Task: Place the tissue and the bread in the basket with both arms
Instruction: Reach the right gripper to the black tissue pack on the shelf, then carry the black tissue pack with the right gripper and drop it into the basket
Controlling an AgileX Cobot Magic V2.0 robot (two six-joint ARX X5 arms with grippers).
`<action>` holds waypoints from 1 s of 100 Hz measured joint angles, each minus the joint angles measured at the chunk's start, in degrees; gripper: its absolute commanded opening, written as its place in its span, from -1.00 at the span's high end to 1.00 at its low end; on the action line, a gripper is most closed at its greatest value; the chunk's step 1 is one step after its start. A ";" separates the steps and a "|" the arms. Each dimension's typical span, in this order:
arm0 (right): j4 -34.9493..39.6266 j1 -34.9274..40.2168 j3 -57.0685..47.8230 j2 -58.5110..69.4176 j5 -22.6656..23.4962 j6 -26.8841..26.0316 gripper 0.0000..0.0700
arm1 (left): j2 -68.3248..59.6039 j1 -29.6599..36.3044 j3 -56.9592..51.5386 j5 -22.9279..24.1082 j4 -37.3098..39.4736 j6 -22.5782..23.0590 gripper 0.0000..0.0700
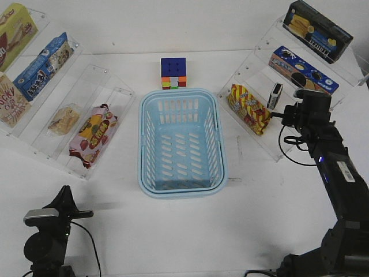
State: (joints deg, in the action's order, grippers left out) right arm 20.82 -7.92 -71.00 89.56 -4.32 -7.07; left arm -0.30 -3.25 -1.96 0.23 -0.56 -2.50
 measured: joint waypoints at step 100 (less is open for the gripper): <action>2.86 37.13 -1.11 -9.84 19.26 5.44 -0.12 | 0.00 0.00 0.00 0.00 0.00 3.02 1.00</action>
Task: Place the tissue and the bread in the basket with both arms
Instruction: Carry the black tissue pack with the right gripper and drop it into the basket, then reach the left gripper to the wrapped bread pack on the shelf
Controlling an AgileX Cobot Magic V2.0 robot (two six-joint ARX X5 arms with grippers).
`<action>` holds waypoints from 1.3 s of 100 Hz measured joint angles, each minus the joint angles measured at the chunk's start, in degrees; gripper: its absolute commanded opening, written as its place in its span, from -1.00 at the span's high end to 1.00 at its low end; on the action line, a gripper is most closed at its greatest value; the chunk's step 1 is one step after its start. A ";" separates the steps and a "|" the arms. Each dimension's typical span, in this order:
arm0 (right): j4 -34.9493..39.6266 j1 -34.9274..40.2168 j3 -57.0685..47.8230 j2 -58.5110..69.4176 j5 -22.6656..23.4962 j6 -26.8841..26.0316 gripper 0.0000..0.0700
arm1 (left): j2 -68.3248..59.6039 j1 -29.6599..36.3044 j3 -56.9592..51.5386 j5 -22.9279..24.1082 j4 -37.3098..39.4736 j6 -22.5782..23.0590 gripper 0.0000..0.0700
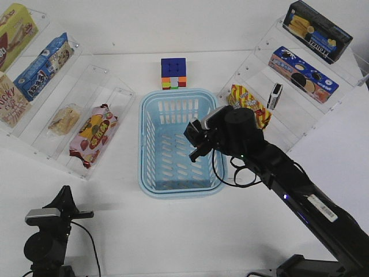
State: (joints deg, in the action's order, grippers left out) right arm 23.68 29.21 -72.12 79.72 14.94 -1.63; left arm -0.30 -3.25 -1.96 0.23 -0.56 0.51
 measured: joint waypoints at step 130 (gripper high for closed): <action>-26.91 -7.48 35.95 -40.37 -14.97 0.33 1.00 | -51.21 0.59 -50.97 -1.60 -15.80 12.76 -0.42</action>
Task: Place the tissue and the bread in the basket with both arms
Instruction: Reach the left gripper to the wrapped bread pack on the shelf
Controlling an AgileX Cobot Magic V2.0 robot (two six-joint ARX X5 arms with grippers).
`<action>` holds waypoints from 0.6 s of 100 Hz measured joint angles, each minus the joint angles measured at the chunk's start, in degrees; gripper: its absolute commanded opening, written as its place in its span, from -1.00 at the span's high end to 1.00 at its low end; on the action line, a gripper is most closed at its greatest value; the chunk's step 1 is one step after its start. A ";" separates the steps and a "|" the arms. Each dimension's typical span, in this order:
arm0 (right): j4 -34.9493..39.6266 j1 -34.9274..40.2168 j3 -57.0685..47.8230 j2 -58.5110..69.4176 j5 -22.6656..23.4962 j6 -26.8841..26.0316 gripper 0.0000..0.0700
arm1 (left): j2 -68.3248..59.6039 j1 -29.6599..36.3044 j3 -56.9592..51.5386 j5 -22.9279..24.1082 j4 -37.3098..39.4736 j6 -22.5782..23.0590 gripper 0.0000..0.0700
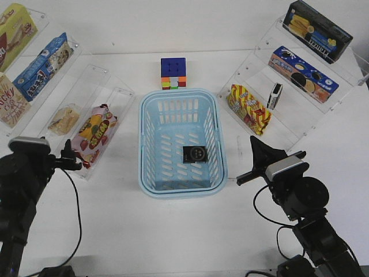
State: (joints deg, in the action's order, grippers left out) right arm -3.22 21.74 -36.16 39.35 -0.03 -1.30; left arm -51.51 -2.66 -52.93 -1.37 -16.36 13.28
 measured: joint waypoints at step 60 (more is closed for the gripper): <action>0.39 0.02 0.00 0.00 0.00 0.00 1.00 | -25.35 2.67 -12.81 9.46 3.76 18.47 -0.38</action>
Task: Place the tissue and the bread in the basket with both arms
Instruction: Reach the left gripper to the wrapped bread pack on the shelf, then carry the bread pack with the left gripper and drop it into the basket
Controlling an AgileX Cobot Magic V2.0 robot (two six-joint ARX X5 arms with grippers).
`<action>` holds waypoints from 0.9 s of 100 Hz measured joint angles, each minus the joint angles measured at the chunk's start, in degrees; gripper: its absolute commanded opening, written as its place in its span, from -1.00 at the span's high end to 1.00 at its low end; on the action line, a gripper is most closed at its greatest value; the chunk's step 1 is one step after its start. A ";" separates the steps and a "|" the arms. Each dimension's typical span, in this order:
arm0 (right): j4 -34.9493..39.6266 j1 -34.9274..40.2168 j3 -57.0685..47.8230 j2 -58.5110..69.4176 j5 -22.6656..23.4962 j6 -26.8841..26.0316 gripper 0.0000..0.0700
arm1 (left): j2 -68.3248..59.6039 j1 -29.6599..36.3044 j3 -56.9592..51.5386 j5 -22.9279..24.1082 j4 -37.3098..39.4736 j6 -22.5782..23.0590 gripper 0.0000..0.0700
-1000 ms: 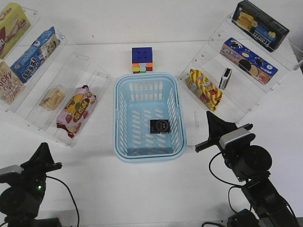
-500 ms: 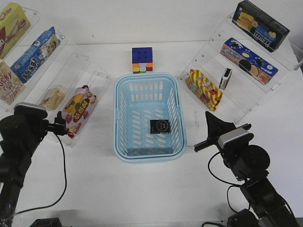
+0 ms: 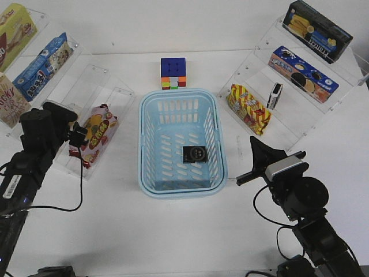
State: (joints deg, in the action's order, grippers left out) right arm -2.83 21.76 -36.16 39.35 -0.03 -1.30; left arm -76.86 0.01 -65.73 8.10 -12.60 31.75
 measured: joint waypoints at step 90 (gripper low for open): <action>0.04 0.00 0.00 0.00 0.02 0.00 1.00 | 11.72 17.18 -5.09 -30.14 6.64 -22.99 1.00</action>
State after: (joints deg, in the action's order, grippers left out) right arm -2.79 21.76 -36.16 39.35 -0.01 -1.30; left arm -65.14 17.19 -70.83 -22.04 -5.96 8.75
